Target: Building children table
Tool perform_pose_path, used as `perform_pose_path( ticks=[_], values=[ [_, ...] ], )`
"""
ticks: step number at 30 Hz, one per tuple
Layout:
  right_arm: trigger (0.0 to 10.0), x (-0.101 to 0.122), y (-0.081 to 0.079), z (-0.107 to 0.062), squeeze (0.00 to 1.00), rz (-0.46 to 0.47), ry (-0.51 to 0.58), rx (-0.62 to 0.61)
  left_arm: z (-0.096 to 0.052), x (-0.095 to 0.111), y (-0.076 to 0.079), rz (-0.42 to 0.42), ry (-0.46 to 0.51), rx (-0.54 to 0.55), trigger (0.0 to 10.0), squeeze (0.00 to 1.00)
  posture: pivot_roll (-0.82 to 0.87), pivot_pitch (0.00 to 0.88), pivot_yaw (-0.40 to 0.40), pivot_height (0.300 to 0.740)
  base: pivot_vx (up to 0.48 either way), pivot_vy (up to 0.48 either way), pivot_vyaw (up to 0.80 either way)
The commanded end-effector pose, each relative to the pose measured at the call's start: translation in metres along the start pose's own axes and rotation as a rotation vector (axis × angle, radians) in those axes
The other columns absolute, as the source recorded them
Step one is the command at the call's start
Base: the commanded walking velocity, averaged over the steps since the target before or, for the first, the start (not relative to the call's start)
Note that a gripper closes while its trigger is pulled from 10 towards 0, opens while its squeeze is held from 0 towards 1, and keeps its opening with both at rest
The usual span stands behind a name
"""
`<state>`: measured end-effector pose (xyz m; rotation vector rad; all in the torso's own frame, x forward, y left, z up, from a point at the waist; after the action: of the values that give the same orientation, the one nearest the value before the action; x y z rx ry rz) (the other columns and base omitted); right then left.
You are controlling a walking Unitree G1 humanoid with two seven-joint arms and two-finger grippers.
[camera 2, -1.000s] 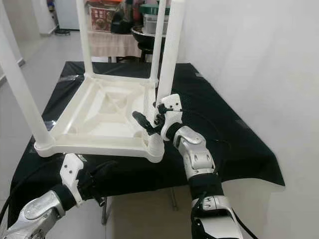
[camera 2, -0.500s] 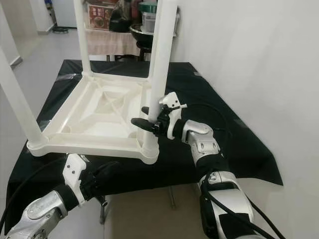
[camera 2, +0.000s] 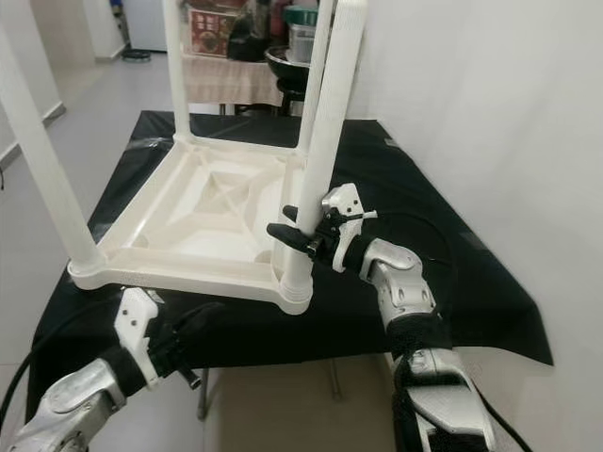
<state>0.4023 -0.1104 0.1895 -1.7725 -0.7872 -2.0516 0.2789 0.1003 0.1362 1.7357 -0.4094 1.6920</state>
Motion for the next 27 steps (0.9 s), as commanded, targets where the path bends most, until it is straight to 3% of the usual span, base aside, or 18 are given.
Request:
perform_pose_path(
  ticks=[1, 2, 9, 10, 12, 13, 14, 18, 20, 21, 22, 24, 25, 26, 27],
  values=[
    [0.0, -0.016, 0.020, -0.009, 0.00, 0.013, -0.115, -0.263, 0.001, -0.002, 0.001, -0.008, -0.014, -0.013, 10.0, 0.00, -0.04, 0.000, -0.111, 0.740, 0.000, 0.000, 0.00],
    [0.0, -0.038, -0.021, -0.020, 0.00, 0.065, -0.216, -0.421, 0.001, -0.001, -0.002, -0.002, -0.018, -0.010, 10.0, 0.00, -0.04, 0.000, -0.093, 0.740, 0.000, 0.000, 0.00],
    [0.0, -0.038, -0.024, -0.019, 0.00, 0.063, -0.215, -0.432, 0.001, -0.001, -0.002, 0.001, -0.021, -0.009, 10.0, 0.00, -0.04, 0.000, -0.090, 0.740, 0.000, 0.000, 0.00],
    [0.0, -0.042, -0.029, -0.013, 0.00, 0.025, -0.226, -0.361, 0.002, -0.001, -0.002, -0.001, -0.020, -0.014, 10.0, 0.00, -0.03, 0.000, -0.108, 0.740, 0.000, 0.000, 0.00],
    [0.0, -0.044, -0.027, -0.011, 0.00, 0.002, -0.245, -0.348, 0.002, -0.001, -0.002, -0.008, -0.017, -0.016, 10.0, 0.00, -0.03, 0.000, -0.109, 0.740, 0.000, 0.000, 0.00],
    [4.5, -0.046, -0.025, -0.012, 0.00, -0.017, -0.262, -0.349, 0.003, 0.000, -0.003, -0.014, -0.008, -0.009, 10.0, 0.00, -0.04, 0.000, -0.106, 0.740, 0.000, 0.000, 0.00],
    [10.0, -0.045, -0.030, -0.011, 1.00, 0.004, -0.259, -0.300, 0.003, 0.001, -0.004, -0.020, -0.001, -0.005, 10.0, 0.00, -0.04, 0.000, -0.106, 0.740, 0.000, 0.000, 0.00],
    [10.0, -0.041, -0.029, -0.010, 1.00, 0.013, -0.244, -0.277, 0.003, 0.001, -0.003, -0.025, -0.004, -0.010, 10.0, 0.00, -0.04, 0.000, -0.103, 0.740, 0.000, 0.000, 0.00],
    [10.0, -0.009, -0.028, 0.002, 1.00, 0.003, -0.110, -0.147, 0.004, 0.000, -0.002, -0.029, -0.012, -0.021, 10.0, 0.00, -0.04, 0.000, -0.100, 0.740, 0.000, 0.000, 0.00],
    [10.0, -0.009, -0.028, 0.002, 1.00, 0.003, -0.110, -0.147, 0.004, 0.000, -0.002, -0.029, -0.012, -0.021, 10.0, 0.00, -0.04, 0.000, -0.100, 0.740, 0.000, 0.000, 0.00],
    [10.0, 0.004, -0.029, 0.005, 1.00, -0.029, -0.050, -0.042, 0.005, -0.001, -0.002, -0.030, -0.014, -0.024, 10.0, 0.00, -0.04, 0.000, -0.101, 0.740, 0.000, 0.000, 0.00],
    [10.0, 0.004, -0.029, 0.005, 1.00, -0.029, -0.050, -0.042, 0.005, -0.001, -0.002, -0.030, -0.014, -0.024, 10.0, 0.00, -0.04, 0.000, -0.101, 0.740, 0.000, 0.000, 0.00],
    [10.0, 0.012, -0.034, 0.006, 0.87, -0.058, -0.018, 0.093, 0.006, -0.001, -0.001, -0.031, -0.015, -0.026, 10.0, 0.00, -0.03, 0.000, -0.106, 0.740, 0.000, 0.000, 0.00],
    [10.0, 0.016, -0.042, 0.000, 0.00, -0.134, 0.007, 0.293, 0.007, -0.002, -0.001, -0.028, -0.018, -0.027, 10.0, 0.00, -0.02, 0.000, -0.113, 0.740, 0.000, 0.000, 0.00],
    [10.0, 0.016, -0.042, 0.000, 0.00, -0.134, 0.007, 0.293, 0.007, -0.002, -0.001, -0.028, -0.018, -0.027, 10.0, 0.00, -0.02, 0.000, -0.113, 0.740, 0.000, 0.000, 0.00]
  ],
)
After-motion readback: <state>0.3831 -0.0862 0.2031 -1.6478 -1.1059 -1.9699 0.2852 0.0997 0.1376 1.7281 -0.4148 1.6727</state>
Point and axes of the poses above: a point about 5 cm out from each wrist's last joint towards the gripper, its own z axis pointing out of the wrist towards the gripper, its own x axis along the axis of the wrist's last joint, y = z × x, the point moved 5 cm from there along z, pointing out of the wrist towards the gripper, and after that the axes turned 12 degrees about -z, right-handed, at the moved point
